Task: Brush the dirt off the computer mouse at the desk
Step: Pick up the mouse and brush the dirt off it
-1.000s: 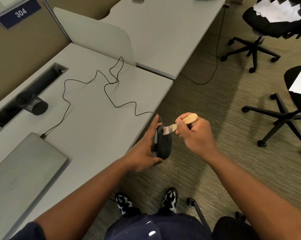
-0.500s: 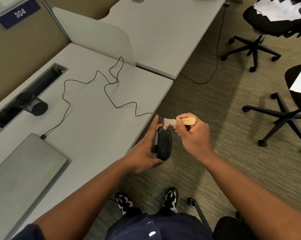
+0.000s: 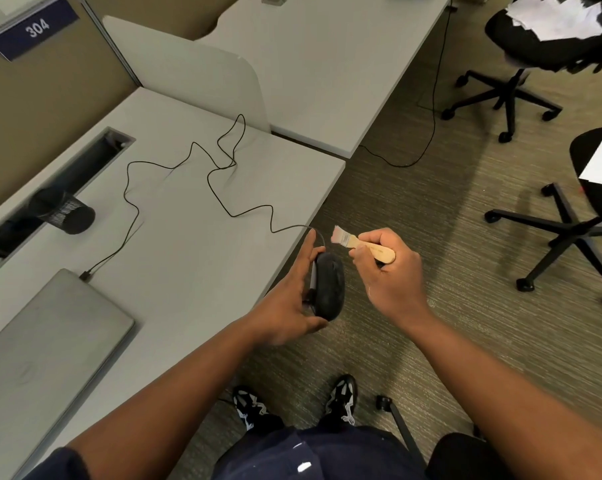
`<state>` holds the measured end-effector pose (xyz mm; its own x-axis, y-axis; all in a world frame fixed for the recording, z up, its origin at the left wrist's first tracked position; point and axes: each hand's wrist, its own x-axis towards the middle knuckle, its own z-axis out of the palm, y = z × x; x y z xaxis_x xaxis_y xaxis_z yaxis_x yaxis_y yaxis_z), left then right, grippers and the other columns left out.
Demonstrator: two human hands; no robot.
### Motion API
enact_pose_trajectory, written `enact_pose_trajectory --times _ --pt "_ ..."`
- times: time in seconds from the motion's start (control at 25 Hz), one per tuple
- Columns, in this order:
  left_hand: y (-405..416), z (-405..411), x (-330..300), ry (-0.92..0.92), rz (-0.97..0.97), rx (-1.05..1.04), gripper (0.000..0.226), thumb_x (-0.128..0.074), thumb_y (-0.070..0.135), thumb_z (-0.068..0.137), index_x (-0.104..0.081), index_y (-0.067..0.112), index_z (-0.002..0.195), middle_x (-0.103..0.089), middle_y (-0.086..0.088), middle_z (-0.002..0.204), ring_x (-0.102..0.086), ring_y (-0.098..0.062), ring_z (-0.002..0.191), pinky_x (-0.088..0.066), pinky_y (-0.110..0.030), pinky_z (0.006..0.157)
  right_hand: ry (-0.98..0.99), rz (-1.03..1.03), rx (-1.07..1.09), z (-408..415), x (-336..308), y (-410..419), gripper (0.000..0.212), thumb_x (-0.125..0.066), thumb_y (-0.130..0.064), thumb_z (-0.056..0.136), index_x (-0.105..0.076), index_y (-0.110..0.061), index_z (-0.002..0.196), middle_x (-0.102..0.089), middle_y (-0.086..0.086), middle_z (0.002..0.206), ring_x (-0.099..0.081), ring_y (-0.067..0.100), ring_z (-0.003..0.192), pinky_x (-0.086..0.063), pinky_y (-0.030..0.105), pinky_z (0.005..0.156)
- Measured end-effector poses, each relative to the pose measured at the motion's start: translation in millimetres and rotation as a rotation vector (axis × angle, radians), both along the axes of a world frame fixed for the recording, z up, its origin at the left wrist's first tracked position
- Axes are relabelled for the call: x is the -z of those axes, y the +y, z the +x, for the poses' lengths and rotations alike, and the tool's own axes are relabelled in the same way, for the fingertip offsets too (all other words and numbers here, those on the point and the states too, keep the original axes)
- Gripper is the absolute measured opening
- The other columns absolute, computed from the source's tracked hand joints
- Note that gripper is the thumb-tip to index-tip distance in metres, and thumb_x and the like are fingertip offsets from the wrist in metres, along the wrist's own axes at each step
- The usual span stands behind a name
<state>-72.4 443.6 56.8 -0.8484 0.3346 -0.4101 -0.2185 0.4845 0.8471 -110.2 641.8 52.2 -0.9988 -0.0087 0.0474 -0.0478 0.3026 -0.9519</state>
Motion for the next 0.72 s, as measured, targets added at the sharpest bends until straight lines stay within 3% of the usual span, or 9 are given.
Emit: enact_pose_trajectory --times 0.12,0.28,0.48,0.72 --pt "-1 0 0 -0.004 0.013 0.001 0.146 -0.085 -0.004 0.082 0.021 0.07 0.15 -0.006 0.031 0.169 -0.046 -0.031 0.149 -0.058 -0.045 0.104 0.005 -0.007 -0.009 -1 -1 3 0.015 -0.061 -0.013 0.097 -0.068 -0.017 0.085 -0.068 0.012 0.065 -0.053 0.026 0.046 -0.037 0.034 0.04" --pt "-1 1 1 0.002 0.018 0.016 0.145 -0.085 -0.003 0.082 0.02 0.068 0.152 -0.009 0.041 0.158 -0.049 -0.027 0.147 -0.059 -0.04 0.104 0.009 0.074 -0.067 -2 -5 3 0.019 -0.06 -0.01 0.096 -0.067 -0.015 0.079 -0.067 0.01 0.061 -0.047 0.007 0.044 -0.033 0.025 0.039" --pt "-1 4 2 -0.004 0.019 0.036 0.146 -0.086 -0.004 0.081 0.018 0.067 0.153 -0.01 0.039 0.163 -0.048 -0.03 0.148 -0.061 -0.047 0.101 0.006 0.069 -0.096 -3 1 1 0.014 -0.06 -0.018 0.101 -0.068 -0.018 0.09 -0.068 0.004 0.067 -0.051 0.006 0.05 -0.037 0.024 0.044" --pt "-1 5 3 -0.017 0.036 0.019 0.147 -0.086 -0.006 0.081 0.019 0.068 0.152 -0.009 0.037 0.165 -0.047 -0.028 0.148 -0.062 -0.04 0.1 0.039 0.064 -0.105 -2 12 1 0.01 -0.059 -0.023 0.105 -0.067 -0.02 0.108 -0.063 -0.005 0.069 -0.052 0.006 0.053 -0.039 0.024 0.049"
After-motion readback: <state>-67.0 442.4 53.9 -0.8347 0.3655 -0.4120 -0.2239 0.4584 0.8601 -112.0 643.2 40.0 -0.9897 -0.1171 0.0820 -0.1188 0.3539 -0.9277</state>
